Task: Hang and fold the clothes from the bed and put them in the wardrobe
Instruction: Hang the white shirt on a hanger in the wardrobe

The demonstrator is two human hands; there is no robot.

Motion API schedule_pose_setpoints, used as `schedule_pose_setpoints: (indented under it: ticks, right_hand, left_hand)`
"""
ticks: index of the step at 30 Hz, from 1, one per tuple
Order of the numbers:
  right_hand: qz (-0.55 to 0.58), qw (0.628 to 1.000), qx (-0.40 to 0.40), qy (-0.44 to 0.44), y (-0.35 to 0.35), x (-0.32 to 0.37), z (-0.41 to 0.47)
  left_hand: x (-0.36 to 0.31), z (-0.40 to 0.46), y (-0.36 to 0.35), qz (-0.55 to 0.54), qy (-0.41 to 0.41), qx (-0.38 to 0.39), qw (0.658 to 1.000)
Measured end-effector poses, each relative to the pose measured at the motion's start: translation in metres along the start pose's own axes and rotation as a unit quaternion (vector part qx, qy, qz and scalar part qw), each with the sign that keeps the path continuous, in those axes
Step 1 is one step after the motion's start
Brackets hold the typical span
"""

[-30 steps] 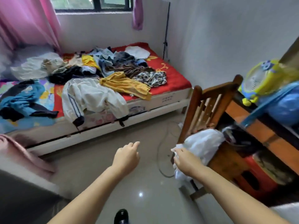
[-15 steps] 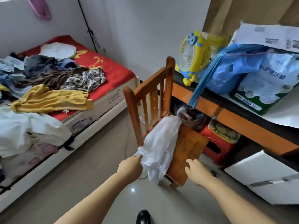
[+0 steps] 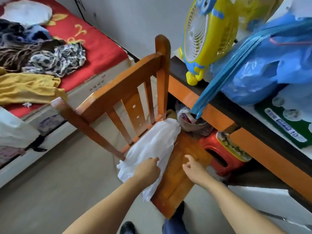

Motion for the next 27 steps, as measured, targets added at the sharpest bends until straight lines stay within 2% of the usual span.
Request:
schedule_pose_setpoints:
  ticks: [5,8,10,12,16,17,19,22,24,27]
  right_hand:
    - [0.053,0.999,0.01,0.008,0.001,0.035,0.108]
    - [0.098,0.994,-0.039,0.042,-0.016,0.053,0.182]
    - [0.156,0.986,-0.058,0.003,-0.029,0.066,0.226]
    - [0.188,0.979,-0.072,-0.034,-0.047,0.072,0.258]
    - [0.147,0.984,-0.104,0.016,-0.083,0.072,0.283]
    - [0.161,0.982,-0.092,0.026,-0.087,0.073,0.286]
    - [0.254,0.966,-0.031,0.031,-0.088,0.076,0.288]
    - [0.364,0.928,0.073,-0.043,-0.08,0.075,0.273]
    - [0.382,0.916,0.097,-0.072,-0.068,0.071,0.247]
    - [0.412,0.904,0.107,-0.044,-0.038,0.071,0.179]
  left_hand:
    - [0.019,0.076,-0.048,-0.016,0.039,-0.019,0.999]
    - [0.044,0.122,-0.069,0.023,0.054,-0.048,0.997]
    - [0.065,0.151,-0.081,0.053,0.057,-0.067,0.995]
    - [0.084,0.172,-0.099,0.063,0.067,-0.061,0.994]
    - [0.116,0.185,-0.14,0.077,0.076,-0.007,0.994]
    - [0.122,0.186,-0.145,0.072,0.071,0.003,0.995]
    - [0.128,0.185,-0.145,-0.011,0.071,0.008,0.997]
    - [0.117,0.176,-0.129,-0.076,0.053,-0.011,0.996]
    - [0.097,0.159,-0.109,-0.11,0.039,-0.051,0.992]
    - [0.064,0.113,-0.077,-0.151,-0.018,-0.053,0.987]
Point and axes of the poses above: each hand's wrist, its own z-axis towards the middle knuckle, its own y-axis out of the back of the hand, x = y × z, the point moved 1 cm from there along z, towards the middle knuckle, and after that the axes turned 15 degrees about -y, right-handed, at the moved point
